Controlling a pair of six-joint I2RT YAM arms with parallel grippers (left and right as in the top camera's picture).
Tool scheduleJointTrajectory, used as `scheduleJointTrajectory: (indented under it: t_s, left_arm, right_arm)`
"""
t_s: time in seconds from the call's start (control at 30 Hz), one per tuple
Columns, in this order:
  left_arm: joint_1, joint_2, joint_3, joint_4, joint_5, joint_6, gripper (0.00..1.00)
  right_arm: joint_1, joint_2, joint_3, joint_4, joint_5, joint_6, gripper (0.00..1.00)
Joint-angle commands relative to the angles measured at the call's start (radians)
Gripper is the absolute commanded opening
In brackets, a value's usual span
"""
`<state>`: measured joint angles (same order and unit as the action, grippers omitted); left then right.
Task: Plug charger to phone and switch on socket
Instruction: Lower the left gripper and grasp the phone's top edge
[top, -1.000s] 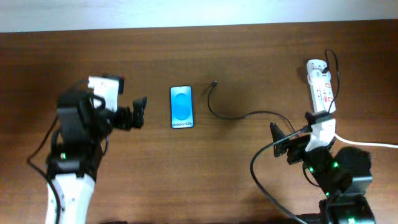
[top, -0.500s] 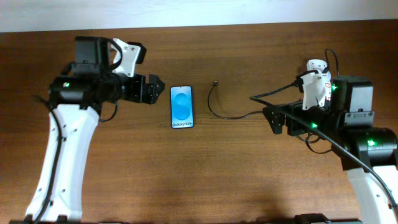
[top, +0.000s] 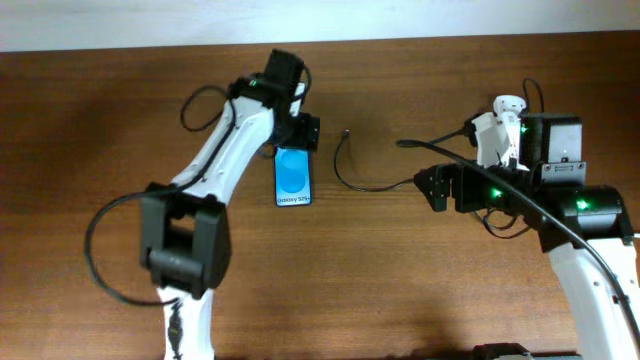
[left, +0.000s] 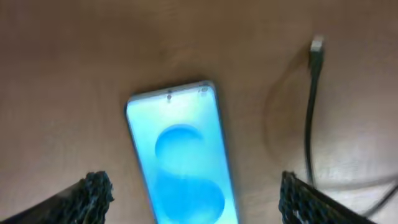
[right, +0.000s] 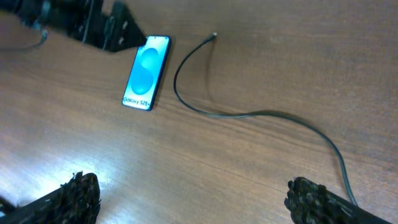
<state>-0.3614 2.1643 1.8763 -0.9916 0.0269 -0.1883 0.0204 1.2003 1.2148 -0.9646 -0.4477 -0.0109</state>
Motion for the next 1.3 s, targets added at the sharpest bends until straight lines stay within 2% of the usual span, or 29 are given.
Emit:
scheduleJointTrajectory:
  t_s: [0.0, 0.03, 0.13, 0.17, 0.3, 0.37, 0.5, 0.53, 0.67, 0.83, 1.0, 1.2, 1.27]
  left_arm:
    - [-0.009, 0.182, 0.357, -0.209, -0.045, -0.020, 0.93]
    - [-0.009, 0.236, 0.430, -0.265, -0.038, -0.019, 0.93]
    - [-0.014, 0.292, 0.441, -0.320, -0.043, -0.018, 0.89]
    - [-0.007, 0.314, 0.429, -0.373, -0.043, -0.082, 0.93]
    - [0.004, 0.336, 0.412, -0.373, -0.046, -0.138, 0.93]
    - [0.004, 0.338, 0.399, -0.370, -0.047, -0.167, 0.90]
    - [0.005, 0.338, 0.333, -0.328, -0.043, -0.163, 0.90]
    - [0.005, 0.338, 0.300, -0.294, -0.021, -0.132, 0.90]
    - [0.005, 0.338, 0.291, -0.289, -0.016, -0.093, 0.90]
    - [0.003, 0.338, 0.209, -0.280, 0.004, -0.096, 0.91]
    - [0.002, 0.338, 0.199, -0.315, 0.004, -0.111, 0.93]
    - [-0.006, 0.338, 0.199, -0.284, 0.022, -0.118, 0.89]
    - [-0.008, 0.338, 0.199, -0.270, 0.021, -0.118, 0.86]
  right_arm:
    - [0.006, 0.023, 0.018, -0.003, -0.012, 0.001, 0.98]
    - [0.006, 0.029, 0.018, -0.006, -0.012, 0.000, 0.98]
    - [0.006, 0.032, 0.018, -0.016, -0.012, 0.000, 0.98]
    - [0.006, 0.032, 0.018, -0.016, -0.012, 0.000, 0.98]
    - [0.006, 0.032, 0.018, -0.016, -0.012, 0.000, 0.98]
    - [0.006, 0.032, 0.018, -0.021, -0.010, 0.000, 0.98]
    - [0.006, 0.037, 0.018, -0.020, -0.008, 0.000, 0.98]
    - [0.006, 0.037, 0.018, -0.020, -0.008, 0.000, 0.98]
    - [0.006, 0.037, 0.018, -0.026, -0.008, 0.000, 0.98]
    - [0.006, 0.037, 0.018, -0.027, -0.008, 0.000, 0.98]
    - [0.006, 0.037, 0.018, -0.027, 0.014, 0.000, 0.98]
    - [0.006, 0.037, 0.018, -0.018, 0.013, 0.001, 0.98]
    - [0.006, 0.037, 0.018, -0.015, 0.014, 0.001, 0.98]
